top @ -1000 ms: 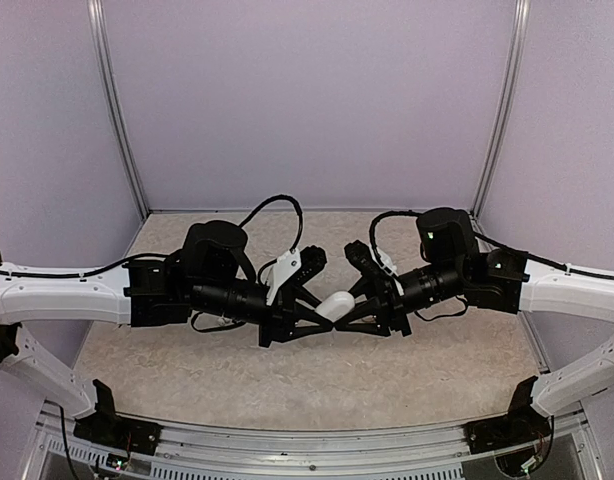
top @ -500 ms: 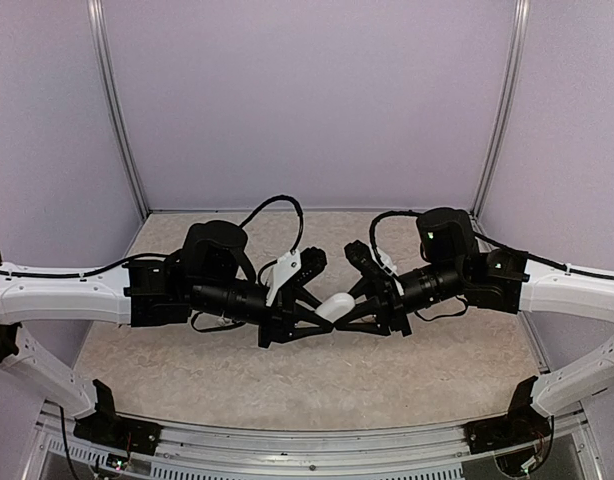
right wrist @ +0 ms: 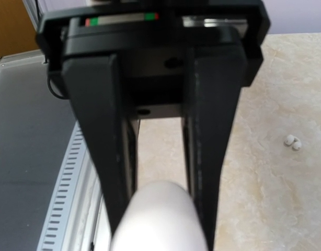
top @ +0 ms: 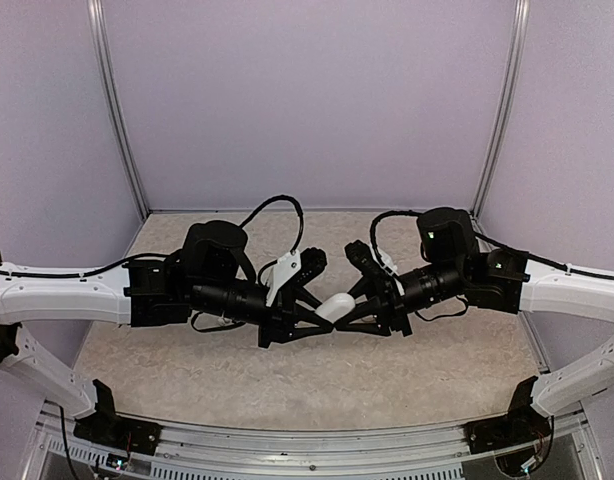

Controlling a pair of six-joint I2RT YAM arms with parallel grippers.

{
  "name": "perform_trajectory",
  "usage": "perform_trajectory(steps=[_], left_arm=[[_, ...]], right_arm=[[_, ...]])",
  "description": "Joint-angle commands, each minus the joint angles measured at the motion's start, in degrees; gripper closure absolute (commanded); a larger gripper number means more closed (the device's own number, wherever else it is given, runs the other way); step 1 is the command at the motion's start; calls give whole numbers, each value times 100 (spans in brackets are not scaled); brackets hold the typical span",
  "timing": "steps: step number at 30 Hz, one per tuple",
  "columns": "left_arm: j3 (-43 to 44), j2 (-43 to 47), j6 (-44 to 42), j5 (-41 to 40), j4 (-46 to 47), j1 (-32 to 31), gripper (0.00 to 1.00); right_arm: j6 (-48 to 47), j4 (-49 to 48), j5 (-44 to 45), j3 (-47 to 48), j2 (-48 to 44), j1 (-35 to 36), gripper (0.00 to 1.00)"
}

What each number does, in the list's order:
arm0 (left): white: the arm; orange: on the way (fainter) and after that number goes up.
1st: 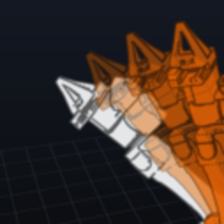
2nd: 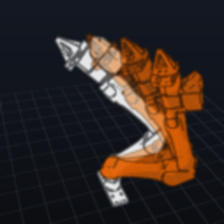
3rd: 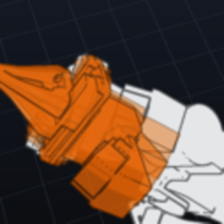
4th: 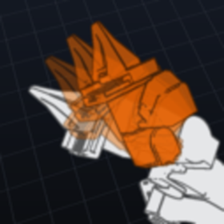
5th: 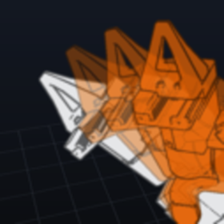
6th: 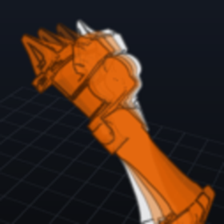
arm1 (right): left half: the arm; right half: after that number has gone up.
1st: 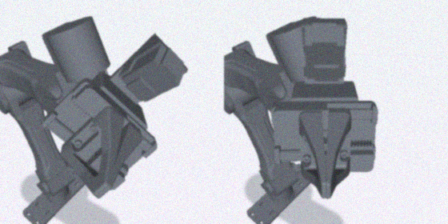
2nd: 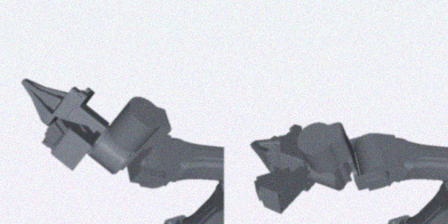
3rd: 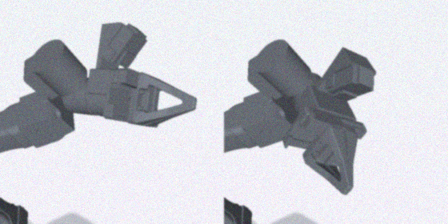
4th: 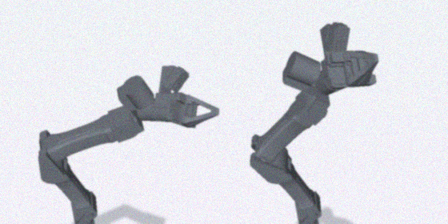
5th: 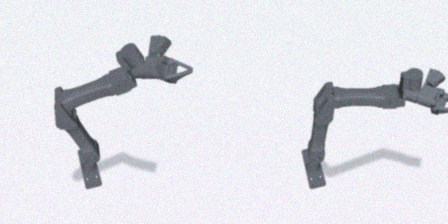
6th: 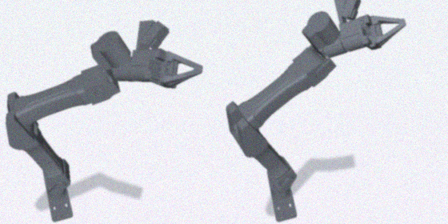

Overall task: Insert the wireless bluetooth earbuds into the charging case
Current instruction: Pass from the left arm to the right, then open the charging case.

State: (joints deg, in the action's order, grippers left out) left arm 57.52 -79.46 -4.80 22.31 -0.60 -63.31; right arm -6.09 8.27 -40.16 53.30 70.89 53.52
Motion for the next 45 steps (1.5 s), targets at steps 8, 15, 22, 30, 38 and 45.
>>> perform_trajectory(steps=[8,15,22,30,38,45], left_arm=[[-39,18,-109,120,78,28,92],[-39,18,-132,169,78,28,92],[-68,33,-128,61,78,28,82],[-152,279,35,-91,226,35,55],[-214,386,207,-90,346,223,58],[-305,494,296,-297,467,381,60]], right_arm=[[56,-85,-123,75,-177,63,64],[81,-124,-124,75,-155,61,67],[81,-107,-108,75,-154,62,83],[30,-97,99,40,-158,62,89],[-127,-68,32,-26,-154,62,93],[-215,-71,-20,-116,-210,71,95]])
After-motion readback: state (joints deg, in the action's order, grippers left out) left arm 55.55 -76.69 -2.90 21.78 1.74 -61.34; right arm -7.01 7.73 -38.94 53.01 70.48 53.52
